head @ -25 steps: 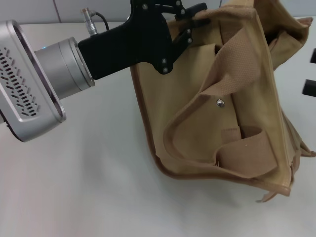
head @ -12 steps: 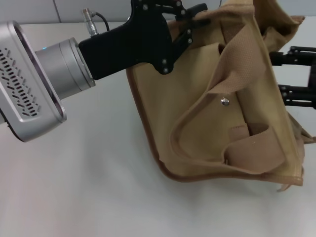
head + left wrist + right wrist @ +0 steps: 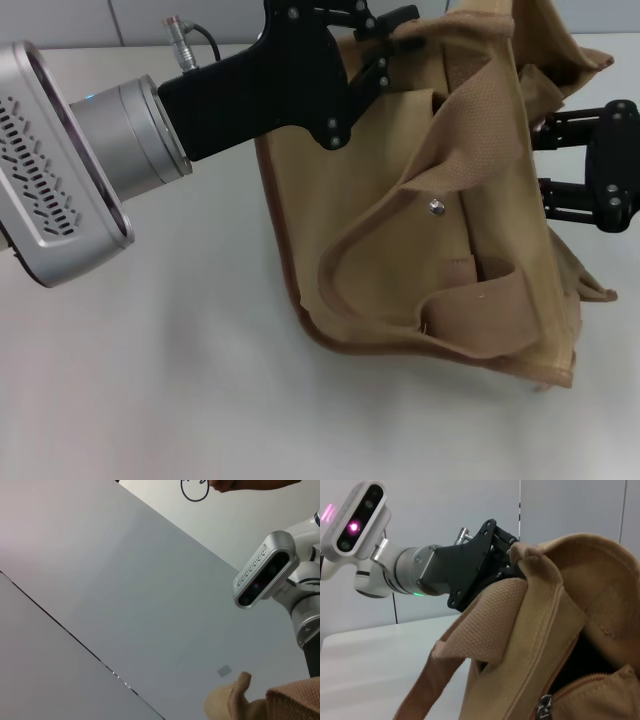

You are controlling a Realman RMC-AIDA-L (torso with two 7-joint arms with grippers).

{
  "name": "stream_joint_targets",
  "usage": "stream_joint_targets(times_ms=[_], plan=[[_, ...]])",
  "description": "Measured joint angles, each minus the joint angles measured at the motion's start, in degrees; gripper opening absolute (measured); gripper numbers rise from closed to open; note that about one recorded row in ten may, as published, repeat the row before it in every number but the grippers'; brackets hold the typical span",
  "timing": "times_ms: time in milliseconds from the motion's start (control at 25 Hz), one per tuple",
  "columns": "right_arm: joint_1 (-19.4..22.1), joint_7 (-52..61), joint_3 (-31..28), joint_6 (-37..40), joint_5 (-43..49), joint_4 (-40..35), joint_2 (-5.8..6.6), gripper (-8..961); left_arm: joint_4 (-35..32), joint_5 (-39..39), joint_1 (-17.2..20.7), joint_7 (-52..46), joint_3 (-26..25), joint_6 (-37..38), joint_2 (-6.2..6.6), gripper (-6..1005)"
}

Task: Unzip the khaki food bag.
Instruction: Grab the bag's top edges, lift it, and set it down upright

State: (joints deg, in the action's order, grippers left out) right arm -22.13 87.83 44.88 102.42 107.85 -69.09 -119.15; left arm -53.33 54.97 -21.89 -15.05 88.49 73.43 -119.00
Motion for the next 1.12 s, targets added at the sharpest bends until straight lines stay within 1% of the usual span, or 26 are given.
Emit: stream_joint_targets(times_ms=[40, 200, 240, 480, 600, 920, 1120], plan=[[-0.02, 0.08, 0.52, -0.29, 0.25, -0.06, -0.01, 494, -0.01, 0.00, 0.00, 0.01, 0.03, 0.04, 0.00, 122], [-0.25, 0.16, 1.18, -0.38, 1.21, -0.08, -0.02, 489, -0.13, 0.00, 0.00, 0.02, 0.19, 0.04, -0.01, 122], [-0.40, 0.27, 2.27, -0.41, 1.52, -0.09, -0.03, 488, -0.16, 0.00, 0.01, 0.02, 0.20, 0.05, 0.00, 123], [-1.27, 1.05, 3.02, -0.54, 2.23, -0.16, -0.05, 351, -0.23, -0.01, 0.00, 0.02, 0.19, 0.08, 0.00, 123], [-1.82, 1.56, 3.59, -1.06, 2.58, -0.17, -0.10, 352, -0.24, -0.03, -0.04, 0.02, 0.18, 0.12, 0.02, 124], [-2.34, 2.25, 8.70, -3.89, 2.48, -0.77, -0.20, 353, -0.16, -0.10, -0.08, 0.02, 0.18, 0.25, 0.00, 124], [-2.62, 2.25, 8.88, -4.56, 2.38, -0.91, -0.20, 262, -0.09, -0.16, -0.09, 0.02, 0.19, 0.31, -0.09, 125]])
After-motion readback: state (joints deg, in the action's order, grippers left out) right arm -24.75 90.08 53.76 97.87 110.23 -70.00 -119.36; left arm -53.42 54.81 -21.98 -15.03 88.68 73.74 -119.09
